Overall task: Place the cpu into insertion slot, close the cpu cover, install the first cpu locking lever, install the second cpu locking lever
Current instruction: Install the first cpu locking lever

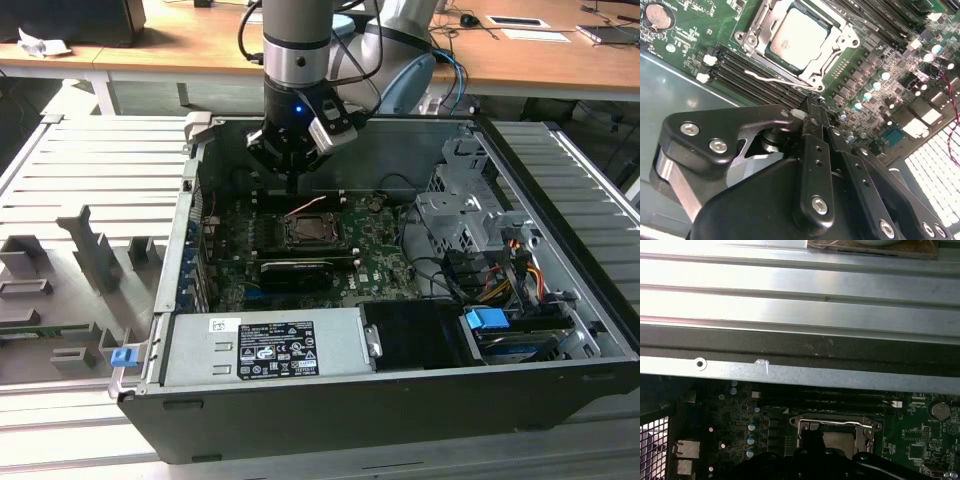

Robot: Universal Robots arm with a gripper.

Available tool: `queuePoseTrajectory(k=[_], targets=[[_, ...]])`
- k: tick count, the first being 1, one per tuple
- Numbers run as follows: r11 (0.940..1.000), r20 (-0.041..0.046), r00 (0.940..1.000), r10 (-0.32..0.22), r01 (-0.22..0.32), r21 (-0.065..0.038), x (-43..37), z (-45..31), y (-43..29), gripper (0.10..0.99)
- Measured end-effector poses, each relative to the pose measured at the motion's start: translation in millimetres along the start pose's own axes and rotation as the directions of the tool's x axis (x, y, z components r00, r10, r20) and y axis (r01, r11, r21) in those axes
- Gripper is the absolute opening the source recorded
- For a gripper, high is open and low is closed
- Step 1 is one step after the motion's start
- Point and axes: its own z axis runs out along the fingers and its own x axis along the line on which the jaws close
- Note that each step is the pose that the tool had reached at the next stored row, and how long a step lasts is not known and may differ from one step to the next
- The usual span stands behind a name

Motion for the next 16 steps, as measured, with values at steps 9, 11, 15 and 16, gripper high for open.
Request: queuePoseTrajectory(k=[9,11,15,16], targets=[[1.0,0.0,1.0,0.0,0.0,0.0,-6.9,3.3,-0.5,0.106],[1.0,0.0,1.0,0.0,0.0,0.0,-7.5,3.6,-0.6,0.106],[1.0,0.0001,1.0,0.0,0.0,0.0,-8.1,3.9,-0.6,0.106],[1.0,0.0,1.0,0.0,0.0,0.0,-8.4,3.9,-0.7,0.106]])
